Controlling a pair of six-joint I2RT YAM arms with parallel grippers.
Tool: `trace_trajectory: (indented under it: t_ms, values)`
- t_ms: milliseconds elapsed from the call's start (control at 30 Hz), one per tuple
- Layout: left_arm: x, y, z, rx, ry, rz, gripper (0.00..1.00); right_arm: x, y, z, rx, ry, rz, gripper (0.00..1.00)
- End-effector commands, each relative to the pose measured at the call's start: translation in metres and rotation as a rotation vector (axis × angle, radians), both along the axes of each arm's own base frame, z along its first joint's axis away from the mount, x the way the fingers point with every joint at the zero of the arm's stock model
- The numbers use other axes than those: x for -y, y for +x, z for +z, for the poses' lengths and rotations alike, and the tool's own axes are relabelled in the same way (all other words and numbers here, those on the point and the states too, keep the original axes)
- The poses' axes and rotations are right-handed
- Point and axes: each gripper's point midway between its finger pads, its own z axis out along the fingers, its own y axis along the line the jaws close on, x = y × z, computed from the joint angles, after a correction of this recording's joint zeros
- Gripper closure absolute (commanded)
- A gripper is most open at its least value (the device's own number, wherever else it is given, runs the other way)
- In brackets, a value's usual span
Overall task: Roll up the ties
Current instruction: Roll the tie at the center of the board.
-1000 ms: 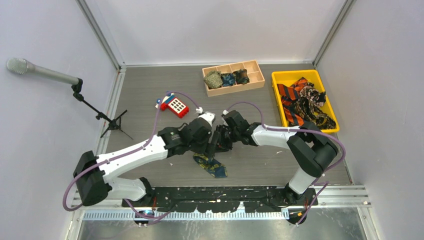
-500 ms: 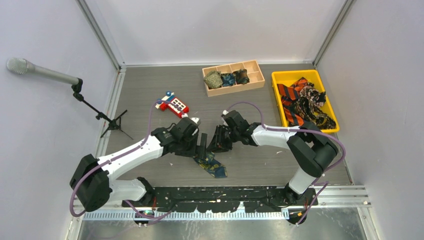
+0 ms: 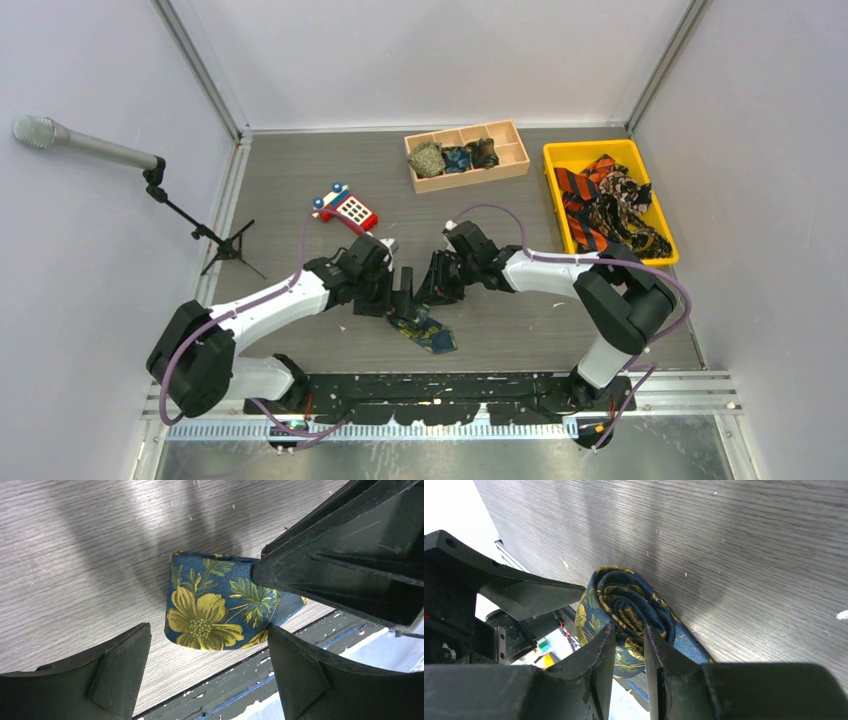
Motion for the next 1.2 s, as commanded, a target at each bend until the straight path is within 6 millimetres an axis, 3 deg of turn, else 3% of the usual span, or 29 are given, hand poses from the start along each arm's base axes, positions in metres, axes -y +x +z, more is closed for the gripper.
trace_trajectory:
  t_ms: [0,533,1000,1167]
  values:
    - [0.015,0.010,0.007,0.026,-0.083,-0.012,0.11,-0.006,-0.001,0.001,0.005,0.013,0.014,0.68]
    - [0.018,0.004,-0.018,-0.040,-0.125,0.001,0.17,-0.013,-0.001,0.003,0.011,0.040,0.022,0.68]
    - [0.020,-0.008,-0.027,-0.085,-0.170,-0.001,0.32,-0.019,-0.004,0.007,0.018,0.043,0.032,0.68]
    - [0.019,-0.009,-0.026,-0.065,-0.183,-0.006,0.37,-0.014,0.003,0.020,0.066,-0.011,0.039,0.59]
